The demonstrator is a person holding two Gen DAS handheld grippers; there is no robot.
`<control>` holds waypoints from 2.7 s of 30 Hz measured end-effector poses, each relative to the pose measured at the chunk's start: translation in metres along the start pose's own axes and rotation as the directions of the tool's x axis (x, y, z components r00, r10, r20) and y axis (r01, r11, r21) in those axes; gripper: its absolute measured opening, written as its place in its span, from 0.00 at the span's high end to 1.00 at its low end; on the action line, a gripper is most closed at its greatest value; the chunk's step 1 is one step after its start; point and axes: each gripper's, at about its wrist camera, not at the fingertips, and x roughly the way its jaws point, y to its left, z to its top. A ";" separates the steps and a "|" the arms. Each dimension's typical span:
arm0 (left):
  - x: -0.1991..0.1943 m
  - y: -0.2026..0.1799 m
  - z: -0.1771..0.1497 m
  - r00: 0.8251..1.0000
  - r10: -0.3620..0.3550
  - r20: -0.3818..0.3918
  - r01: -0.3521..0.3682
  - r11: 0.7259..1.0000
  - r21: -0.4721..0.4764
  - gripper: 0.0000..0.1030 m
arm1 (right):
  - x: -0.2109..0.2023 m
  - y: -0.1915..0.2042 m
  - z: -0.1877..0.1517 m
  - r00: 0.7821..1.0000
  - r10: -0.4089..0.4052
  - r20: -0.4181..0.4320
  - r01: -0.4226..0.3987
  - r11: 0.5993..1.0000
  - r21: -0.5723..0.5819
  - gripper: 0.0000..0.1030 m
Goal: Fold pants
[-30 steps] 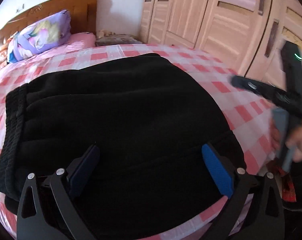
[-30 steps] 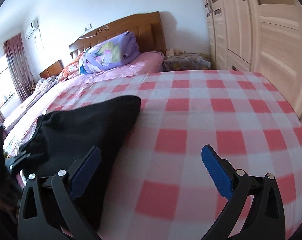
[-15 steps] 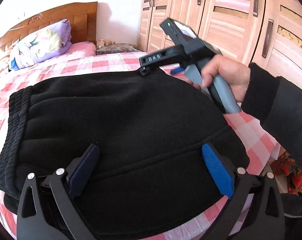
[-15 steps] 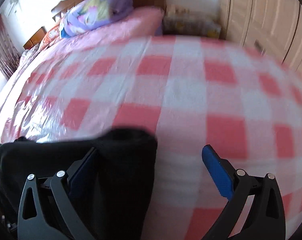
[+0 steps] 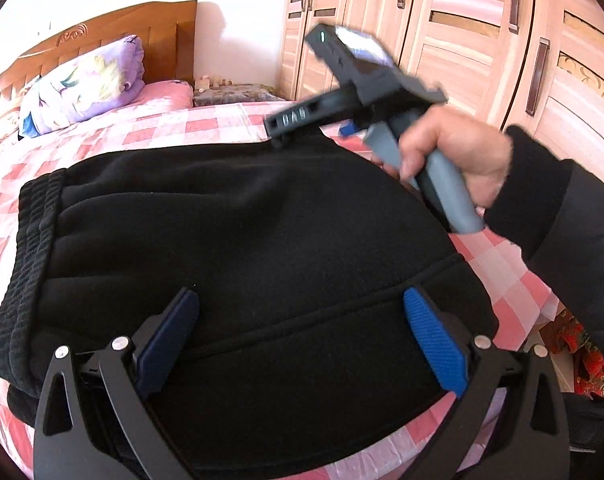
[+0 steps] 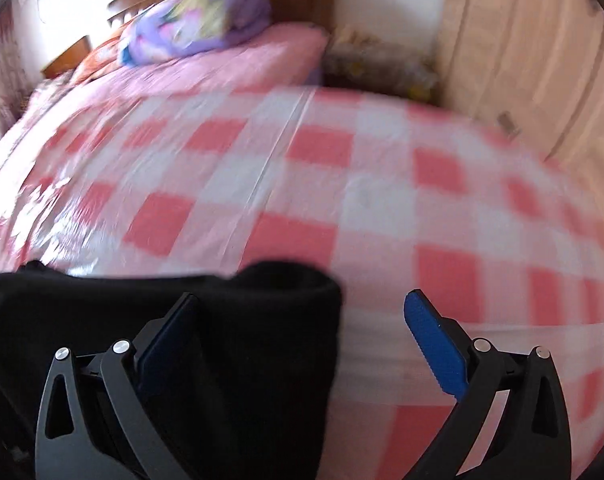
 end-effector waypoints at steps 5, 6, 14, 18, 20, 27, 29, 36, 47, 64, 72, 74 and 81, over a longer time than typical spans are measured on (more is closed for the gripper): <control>0.000 -0.001 0.001 1.000 0.008 0.002 -0.008 1.000 -0.005 0.01 | -0.052 0.049 0.003 0.978 0.203 0.047 -0.189 0.959 -0.209 0.04; 0.000 -0.001 0.000 1.000 0.009 0.002 -0.009 1.000 -0.006 0.01 | -0.051 0.061 0.003 0.959 0.282 -0.005 -0.274 0.928 -0.254 0.04; 0.001 -0.002 0.001 1.000 0.012 -0.005 -0.012 1.000 -0.001 0.01 | 0.013 0.076 0.021 0.971 0.218 -0.101 -0.232 0.959 -0.161 0.05; 0.001 -0.001 0.000 1.000 0.007 0.000 -0.007 1.000 0.003 0.01 | -0.006 0.073 0.030 0.962 0.266 -0.054 -0.271 0.955 -0.121 0.05; 0.000 0.000 0.000 1.000 0.008 0.004 -0.008 1.000 0.001 0.01 | -0.013 0.090 0.023 0.911 0.397 -0.111 -0.412 0.888 -0.207 0.04; -0.002 -0.001 -0.001 1.000 0.009 -0.005 -0.009 1.000 0.003 0.01 | 0.002 0.095 0.022 0.951 0.295 -0.093 -0.306 0.939 -0.159 0.05; -0.009 -0.002 -0.002 1.000 0.015 -0.005 -0.015 1.000 0.000 0.01 | -0.016 0.066 0.029 0.979 0.201 0.016 -0.200 0.978 -0.065 0.05; -0.075 0.030 -0.012 0.996 -0.059 0.065 0.067 0.989 -0.135 0.01 | -0.122 -0.016 -0.024 0.908 0.370 0.195 -0.378 0.926 0.004 0.04; -0.056 0.046 -0.027 0.991 0.132 0.014 -0.132 0.990 -0.041 0.02 | -0.120 0.003 -0.172 0.915 0.396 0.084 -0.382 0.913 -0.145 0.04; -0.125 -0.030 -0.049 0.820 0.565 0.089 -0.549 0.822 -0.154 0.01 | -0.194 0.007 -0.233 0.934 0.260 0.244 -0.257 0.965 -0.046 0.04; -0.119 -0.063 -0.059 0.848 0.514 0.132 -0.494 0.855 -0.156 0.01 | -0.198 0.014 -0.248 0.940 0.213 0.266 -0.213 0.977 -0.030 0.04; -0.123 -0.064 -0.061 0.848 0.509 0.146 -0.486 0.858 -0.168 0.01 | -0.205 0.013 -0.255 0.932 0.229 0.282 -0.234 0.972 -0.017 0.04; -0.123 -0.057 -0.068 0.869 0.481 0.116 -0.452 0.867 -0.211 0.01 | -0.215 0.013 -0.262 0.927 0.215 0.306 -0.214 0.976 -0.035 0.04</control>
